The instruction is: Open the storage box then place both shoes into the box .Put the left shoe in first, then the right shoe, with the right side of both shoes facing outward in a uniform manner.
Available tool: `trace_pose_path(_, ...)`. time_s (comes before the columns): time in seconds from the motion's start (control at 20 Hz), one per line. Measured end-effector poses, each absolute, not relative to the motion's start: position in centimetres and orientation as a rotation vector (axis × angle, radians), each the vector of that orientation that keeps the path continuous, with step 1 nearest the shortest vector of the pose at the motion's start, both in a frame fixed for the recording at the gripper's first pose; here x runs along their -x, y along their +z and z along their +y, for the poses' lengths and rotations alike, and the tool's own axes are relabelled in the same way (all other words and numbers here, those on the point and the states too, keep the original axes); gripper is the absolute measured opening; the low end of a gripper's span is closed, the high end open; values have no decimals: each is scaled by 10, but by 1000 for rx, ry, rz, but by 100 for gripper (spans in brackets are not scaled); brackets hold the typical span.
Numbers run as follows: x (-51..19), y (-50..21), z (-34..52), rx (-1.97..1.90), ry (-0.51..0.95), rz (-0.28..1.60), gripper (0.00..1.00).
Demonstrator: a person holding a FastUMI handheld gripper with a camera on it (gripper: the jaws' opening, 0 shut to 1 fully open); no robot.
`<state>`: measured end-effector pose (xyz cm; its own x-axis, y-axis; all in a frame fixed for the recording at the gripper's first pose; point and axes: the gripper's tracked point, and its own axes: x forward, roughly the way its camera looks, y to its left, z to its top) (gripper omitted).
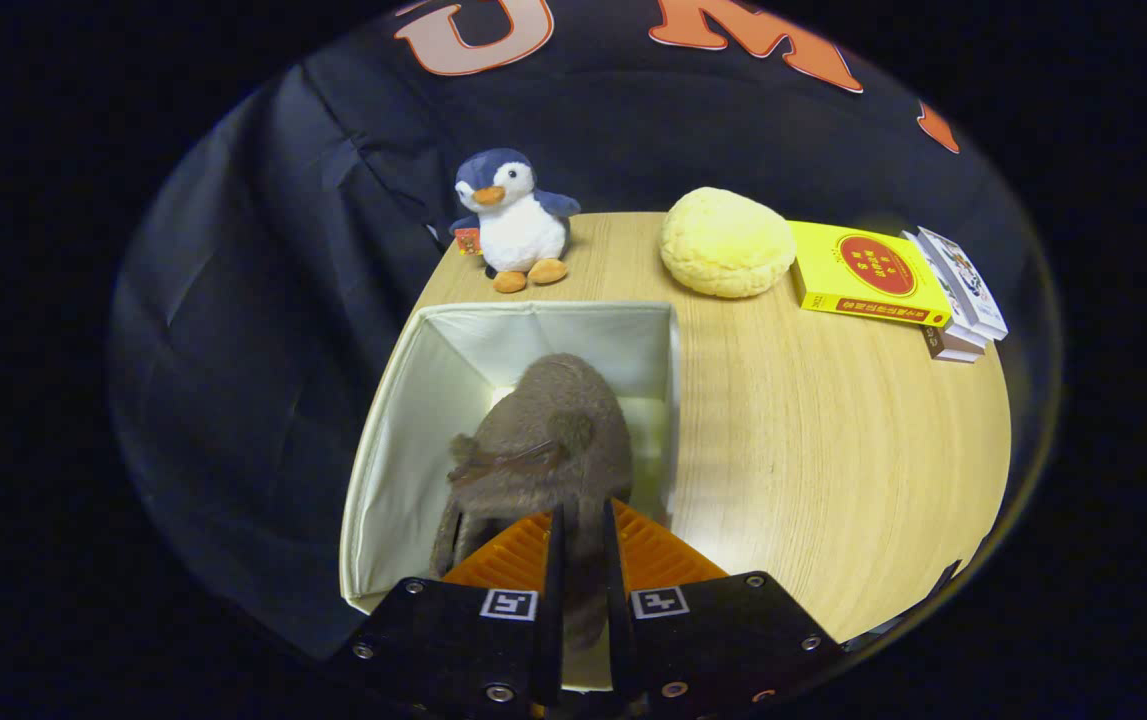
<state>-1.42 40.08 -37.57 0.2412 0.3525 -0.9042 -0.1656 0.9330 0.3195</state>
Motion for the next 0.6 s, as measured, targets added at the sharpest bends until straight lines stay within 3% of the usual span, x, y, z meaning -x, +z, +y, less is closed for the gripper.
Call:
trace_pose_path(0.35,-3,-328,370,-230,384,1166,26)
trace_pose_path(0.6,-5,-303,325,-269,372,1125,40)
